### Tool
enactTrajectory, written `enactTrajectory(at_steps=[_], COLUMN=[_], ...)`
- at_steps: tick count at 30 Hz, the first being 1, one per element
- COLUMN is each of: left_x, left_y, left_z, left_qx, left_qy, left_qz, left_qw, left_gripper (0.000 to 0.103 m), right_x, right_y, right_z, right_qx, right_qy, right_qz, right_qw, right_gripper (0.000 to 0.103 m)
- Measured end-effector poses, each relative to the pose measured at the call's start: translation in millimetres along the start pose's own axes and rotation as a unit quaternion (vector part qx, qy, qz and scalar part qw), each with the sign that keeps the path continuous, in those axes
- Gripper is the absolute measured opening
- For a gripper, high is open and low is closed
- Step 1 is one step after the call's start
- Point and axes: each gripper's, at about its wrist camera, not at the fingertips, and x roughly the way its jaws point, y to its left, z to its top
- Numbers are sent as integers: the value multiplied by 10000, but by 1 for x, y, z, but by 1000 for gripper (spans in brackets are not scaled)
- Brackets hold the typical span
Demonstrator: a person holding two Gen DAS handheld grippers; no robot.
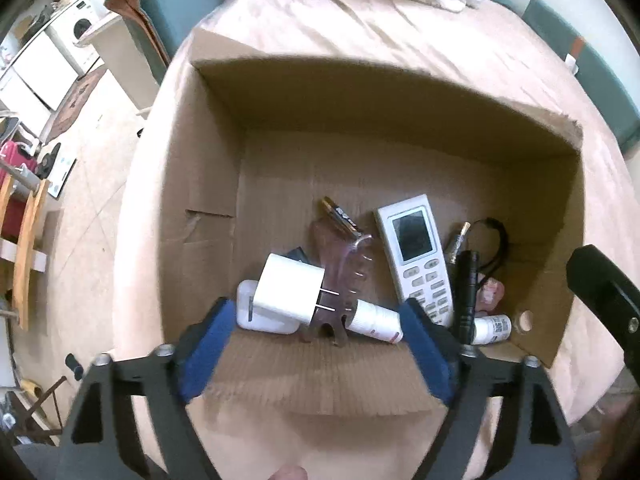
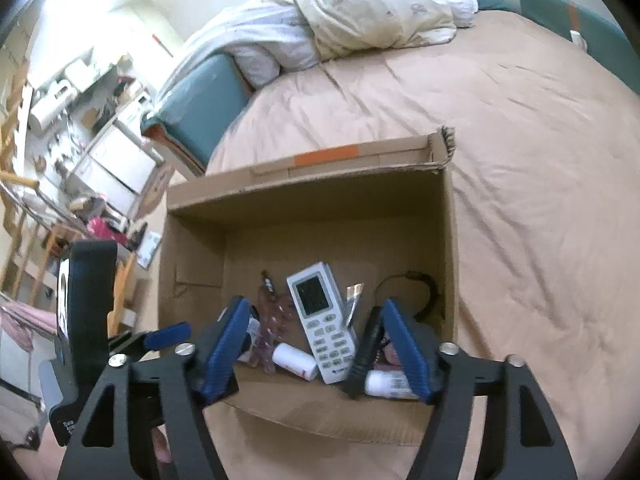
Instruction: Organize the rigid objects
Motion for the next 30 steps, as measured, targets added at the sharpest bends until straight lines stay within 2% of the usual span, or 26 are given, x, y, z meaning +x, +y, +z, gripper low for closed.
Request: enactTrajectory(at_steps=[2,5,6,12,17,21,23,30], left_x=[-9,-22,-27,-62,-93,-114,-123,-129], left_y=[6,12,14,25,39,51,54,62], left_z=[-2,-7,-11,-31,-50,-68,-77,-102], left_qx=[-48,-129,-143,-144,-10,-37,13,160], left_qy=[-47,-125,-154,-416,-844,-1192,-1319,-1593], left_qz=[-8,-118,-141,-264,-150,-299,-250,-160], left_qw=[10000,9998,9997,9987,9963,9924,9909,9870], left_gripper=[88,100,102,102,102,102,102,102], right_x=[-3,-12,-17,-44,-61,-76,-85,-101], right_y=[-2,-5,-4,8,19,30,35,50], right_z=[1,-2,-3,-11,-22,-35,-42,-66], right_qx=[91,162,149,-80,-202,-330,-394,-624], right_qy=[-40,-223,-318,-755,-765,-826,-881,-979], right_qz=[23,15,5,-224,-272,-362,-375,-397], right_qw=[9999,9996,9994,9969,9965,9954,9946,9924], right_gripper=[85,103,103,103,103,103,103,103])
